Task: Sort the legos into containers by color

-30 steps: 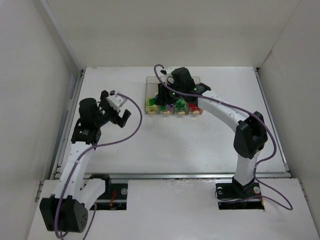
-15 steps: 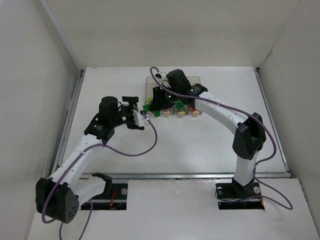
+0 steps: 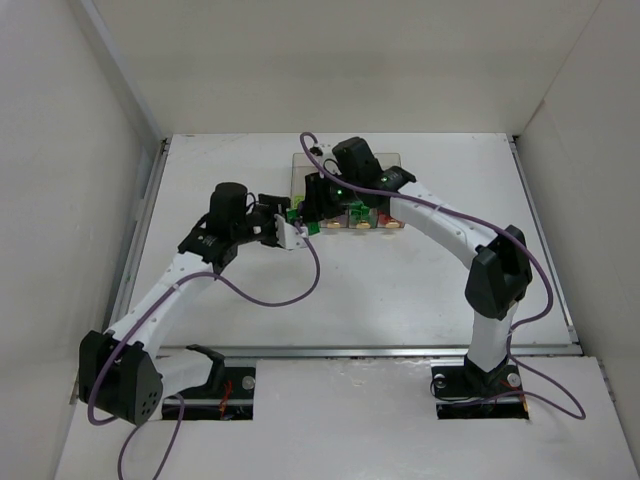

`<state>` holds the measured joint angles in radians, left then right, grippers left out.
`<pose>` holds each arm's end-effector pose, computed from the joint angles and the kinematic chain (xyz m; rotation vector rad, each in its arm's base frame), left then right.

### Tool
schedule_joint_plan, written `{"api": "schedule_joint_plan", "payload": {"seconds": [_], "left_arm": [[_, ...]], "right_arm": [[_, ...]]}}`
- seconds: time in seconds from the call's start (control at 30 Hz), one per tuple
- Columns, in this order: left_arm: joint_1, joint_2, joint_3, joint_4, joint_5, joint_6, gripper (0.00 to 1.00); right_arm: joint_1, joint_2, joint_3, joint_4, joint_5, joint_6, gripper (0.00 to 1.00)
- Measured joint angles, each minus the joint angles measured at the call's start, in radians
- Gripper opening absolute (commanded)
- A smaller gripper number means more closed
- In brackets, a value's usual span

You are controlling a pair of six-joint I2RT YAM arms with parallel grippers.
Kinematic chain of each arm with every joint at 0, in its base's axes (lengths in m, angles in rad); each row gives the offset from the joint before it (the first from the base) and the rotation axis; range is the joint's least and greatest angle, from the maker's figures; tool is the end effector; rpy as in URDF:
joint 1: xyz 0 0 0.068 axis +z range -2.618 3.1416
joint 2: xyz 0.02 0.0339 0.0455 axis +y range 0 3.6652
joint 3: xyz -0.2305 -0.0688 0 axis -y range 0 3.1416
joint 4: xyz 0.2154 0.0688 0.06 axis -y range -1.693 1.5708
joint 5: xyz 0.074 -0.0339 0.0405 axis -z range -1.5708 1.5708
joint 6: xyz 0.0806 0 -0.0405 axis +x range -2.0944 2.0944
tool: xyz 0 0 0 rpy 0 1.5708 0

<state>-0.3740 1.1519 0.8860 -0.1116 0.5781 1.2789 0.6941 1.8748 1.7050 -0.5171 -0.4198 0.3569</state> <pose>0.2458 -0.1438 0.2732 1.6119 0.9773 0.0545 0.3061 0.2975 0.2626 -0.6374 2.3115 1.0059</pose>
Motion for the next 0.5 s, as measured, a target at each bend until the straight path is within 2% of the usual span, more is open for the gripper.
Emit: {"api": "schedule_joint_plan", "payload": {"seconds": [0.03,0.13,0.17,0.27,0.33,0.5], "left_arm": [[-0.002,0.003,0.000,-0.003,0.002,0.001,0.45],[-0.006,0.012,0.000,-0.011,0.006,0.003,0.37],[-0.006,0.015,0.000,-0.008,0.007,0.004,0.29],[-0.006,0.018,0.004,-0.011,0.006,-0.003,0.17],[-0.006,0.018,0.004,-0.014,0.003,-0.012,0.02],[-0.009,0.022,0.005,-0.008,-0.005,-0.046,0.00]], "right_arm": [[0.000,0.000,0.005,0.000,-0.003,0.000,0.00],[0.000,0.003,0.022,-0.002,-0.008,0.002,0.00],[0.000,0.004,0.026,-0.006,-0.007,0.001,0.00],[0.000,0.010,0.030,-0.014,-0.013,0.002,0.00],[-0.001,0.015,0.032,-0.015,-0.019,0.003,0.00],[-0.014,0.018,0.033,-0.015,-0.034,0.003,0.00]]}}
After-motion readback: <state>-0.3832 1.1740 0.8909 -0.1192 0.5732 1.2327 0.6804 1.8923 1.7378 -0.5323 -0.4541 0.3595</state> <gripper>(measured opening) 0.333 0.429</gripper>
